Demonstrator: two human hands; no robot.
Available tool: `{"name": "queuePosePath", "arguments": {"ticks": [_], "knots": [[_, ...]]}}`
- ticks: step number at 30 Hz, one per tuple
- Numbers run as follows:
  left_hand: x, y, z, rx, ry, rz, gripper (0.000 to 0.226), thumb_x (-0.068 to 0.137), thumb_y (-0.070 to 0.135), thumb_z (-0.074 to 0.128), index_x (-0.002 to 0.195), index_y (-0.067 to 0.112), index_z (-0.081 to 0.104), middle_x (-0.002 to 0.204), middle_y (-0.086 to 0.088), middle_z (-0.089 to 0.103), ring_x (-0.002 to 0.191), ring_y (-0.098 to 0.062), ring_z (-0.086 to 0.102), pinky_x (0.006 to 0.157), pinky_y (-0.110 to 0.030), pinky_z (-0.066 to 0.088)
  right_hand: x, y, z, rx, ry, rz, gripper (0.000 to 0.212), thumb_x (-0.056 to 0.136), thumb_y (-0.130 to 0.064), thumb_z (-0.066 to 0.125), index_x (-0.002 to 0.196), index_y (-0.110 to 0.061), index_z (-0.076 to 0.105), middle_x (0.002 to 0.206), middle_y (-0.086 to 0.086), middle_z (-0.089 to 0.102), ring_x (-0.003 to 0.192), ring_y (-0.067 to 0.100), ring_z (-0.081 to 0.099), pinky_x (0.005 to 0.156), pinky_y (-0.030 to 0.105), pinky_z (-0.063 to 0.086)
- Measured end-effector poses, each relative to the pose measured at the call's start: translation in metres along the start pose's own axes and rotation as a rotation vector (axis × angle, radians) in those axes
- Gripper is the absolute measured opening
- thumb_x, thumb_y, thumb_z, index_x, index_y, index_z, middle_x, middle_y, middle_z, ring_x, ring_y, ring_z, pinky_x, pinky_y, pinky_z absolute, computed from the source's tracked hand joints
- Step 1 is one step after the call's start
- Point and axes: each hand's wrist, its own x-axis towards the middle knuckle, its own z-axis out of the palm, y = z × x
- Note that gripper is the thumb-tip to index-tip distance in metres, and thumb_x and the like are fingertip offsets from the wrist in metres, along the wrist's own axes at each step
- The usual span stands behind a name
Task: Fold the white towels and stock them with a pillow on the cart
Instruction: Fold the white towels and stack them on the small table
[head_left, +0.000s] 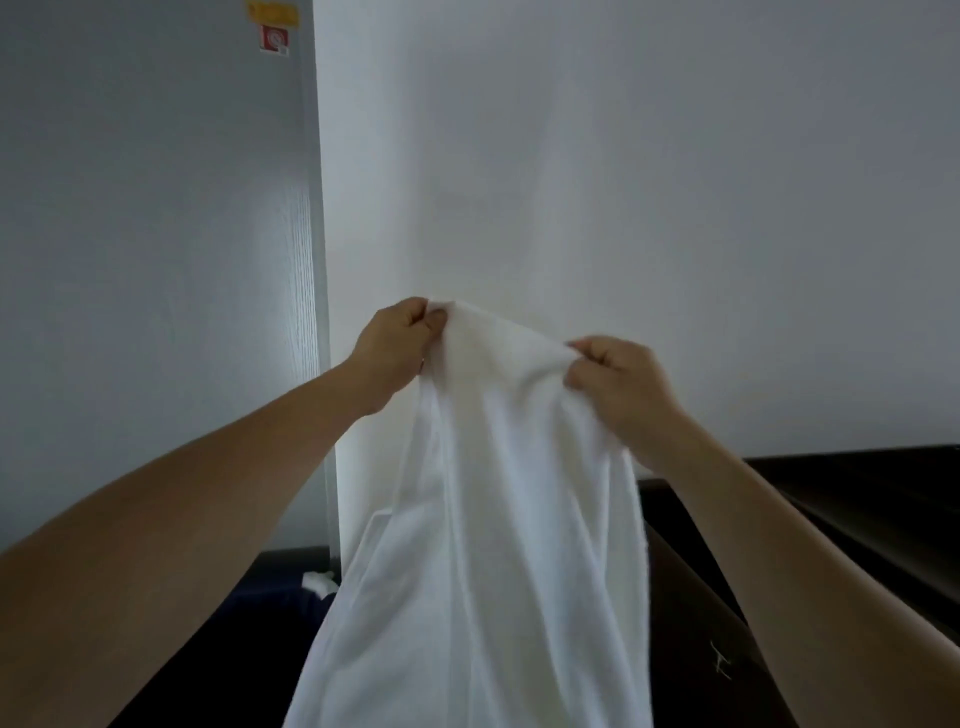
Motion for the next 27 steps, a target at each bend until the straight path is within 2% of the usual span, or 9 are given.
{"name": "queuePosePath", "arguments": {"ticks": [2,6,9,11,14,18,21,24,27], "knots": [[0.008,0.011,-0.001,-0.078,0.035,0.001,0.020,0.100,0.031,0.055,0.094,0.018,0.069,0.088,-0.002,0.061,0.081,-0.020,0.055,0.074,-0.040,0.050,-0.001,-0.001,-0.007,0.012,-0.015,-0.100,0.024,0.071,-0.029,0.066,0.086,-0.048,0.069,0.066,-0.020,0.067,0.057,-0.005,0.059,0.051,0.010,0.043],[0.007,0.012,-0.001,-0.028,-0.015,-0.036,0.020,0.100,0.026,0.056,0.096,0.012,0.069,0.090,-0.004,0.060,0.083,-0.022,0.055,0.077,-0.043,0.052,-0.030,0.040,-0.001,-0.383,-0.286,0.081,0.017,0.085,-0.030,0.070,0.091,-0.031,0.054,0.083,-0.012,0.061,0.072,0.010,0.061,0.054,0.019,0.041],[-0.004,0.006,0.010,-0.147,-0.089,-0.157,0.018,0.102,0.020,0.054,0.097,0.015,0.070,0.098,-0.003,0.068,0.091,-0.023,0.064,0.080,-0.041,0.056,-0.044,0.055,-0.002,-0.261,-0.189,0.055,0.026,0.079,-0.030,0.070,0.092,-0.038,0.048,0.087,-0.012,0.061,0.074,0.000,0.059,0.054,0.011,0.040],[-0.010,0.007,0.016,-0.203,-0.134,-0.192,0.020,0.103,0.018,0.052,0.098,0.012,0.070,0.098,-0.003,0.071,0.094,-0.023,0.066,0.081,-0.039,0.057,-0.052,0.058,0.001,-0.231,-0.221,0.030,0.035,0.073,-0.040,0.067,0.099,-0.043,0.045,0.088,-0.016,0.059,0.076,-0.005,0.058,0.056,0.009,0.039],[-0.024,0.011,0.030,-0.215,-0.273,-0.149,0.025,0.103,0.018,0.051,0.101,0.003,0.070,0.091,-0.005,0.071,0.086,-0.018,0.065,0.081,-0.034,0.053,-0.063,0.062,0.013,-0.221,-0.185,0.038,0.048,0.070,-0.043,0.062,0.116,-0.043,0.048,0.093,-0.025,0.056,0.079,-0.010,0.058,0.061,0.011,0.040],[-0.049,0.007,0.049,-0.033,-0.316,-0.016,0.026,0.104,0.021,0.048,0.093,0.006,0.067,0.085,-0.008,0.063,0.079,-0.019,0.056,0.075,-0.036,0.045,-0.070,0.056,0.028,-0.190,0.009,-0.139,0.035,0.076,-0.047,0.060,0.110,-0.046,0.051,0.107,-0.034,0.049,0.091,-0.006,0.055,0.066,0.008,0.042],[-0.060,0.001,0.048,0.101,-0.281,0.064,0.025,0.104,0.025,0.048,0.092,0.012,0.066,0.083,-0.004,0.064,0.077,-0.013,0.055,0.073,-0.033,0.046,-0.073,0.052,0.033,-0.080,0.066,-0.149,0.004,0.088,-0.043,0.058,0.092,-0.044,0.060,0.099,-0.027,0.060,0.084,-0.001,0.060,0.067,0.009,0.044],[-0.065,-0.006,0.041,0.174,-0.336,0.128,0.029,0.105,0.028,0.047,0.097,0.005,0.062,0.092,-0.020,0.062,0.077,-0.015,0.053,0.073,-0.034,0.045,-0.068,0.049,0.035,0.157,0.013,0.108,0.021,0.099,-0.025,0.057,0.083,-0.026,0.070,0.075,-0.009,0.072,0.061,0.003,0.063,0.060,0.020,0.046],[-0.072,-0.013,0.036,0.255,-0.424,0.169,0.028,0.105,0.029,0.046,0.096,0.009,0.064,0.093,-0.013,0.063,0.074,-0.010,0.054,0.071,-0.023,0.045,-0.067,0.042,0.037,0.201,-0.111,0.160,0.013,0.094,-0.016,0.064,0.083,-0.016,0.071,0.065,-0.001,0.071,0.056,0.009,0.062,0.055,0.023,0.048]]}}
